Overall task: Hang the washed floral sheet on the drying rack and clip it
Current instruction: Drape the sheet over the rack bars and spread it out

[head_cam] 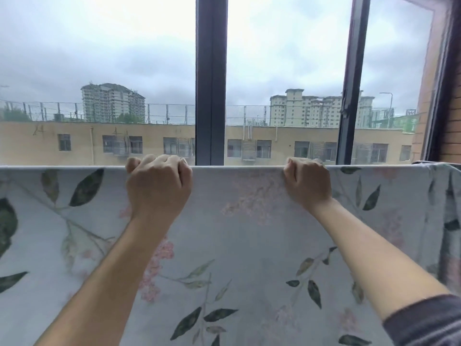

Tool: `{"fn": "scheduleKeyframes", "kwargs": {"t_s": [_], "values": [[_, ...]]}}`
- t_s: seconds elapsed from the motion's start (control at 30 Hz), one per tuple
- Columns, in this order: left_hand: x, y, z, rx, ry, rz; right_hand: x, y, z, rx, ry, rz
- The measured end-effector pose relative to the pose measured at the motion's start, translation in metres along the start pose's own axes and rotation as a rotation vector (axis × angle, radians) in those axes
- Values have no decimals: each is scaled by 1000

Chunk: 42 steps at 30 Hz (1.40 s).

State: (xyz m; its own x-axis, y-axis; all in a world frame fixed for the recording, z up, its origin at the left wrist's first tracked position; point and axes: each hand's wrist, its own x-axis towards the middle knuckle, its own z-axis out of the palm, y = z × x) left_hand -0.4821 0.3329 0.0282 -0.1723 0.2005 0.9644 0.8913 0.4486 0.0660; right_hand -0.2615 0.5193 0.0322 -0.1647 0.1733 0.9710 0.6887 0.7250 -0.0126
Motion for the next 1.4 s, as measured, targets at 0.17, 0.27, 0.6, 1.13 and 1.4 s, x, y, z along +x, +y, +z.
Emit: {"fn": "scheduleKeyframes", "kwargs": {"t_s": [0.17,0.27,0.6,1.13,1.4], "values": [[3,41,10,-11,-36,-117,-2,44,-10,35,-128,45],[6,109,26,-55,-89,-54,4,54,-20,93,-227,-89],[-6,190,38,-12,-50,-65,-4,188,-64,-1,-462,29],[6,243,56,-329,-136,109,-7,217,-46,63,-429,10],[2,197,39,-105,-86,42,-8,201,-37,72,-373,11]]}}
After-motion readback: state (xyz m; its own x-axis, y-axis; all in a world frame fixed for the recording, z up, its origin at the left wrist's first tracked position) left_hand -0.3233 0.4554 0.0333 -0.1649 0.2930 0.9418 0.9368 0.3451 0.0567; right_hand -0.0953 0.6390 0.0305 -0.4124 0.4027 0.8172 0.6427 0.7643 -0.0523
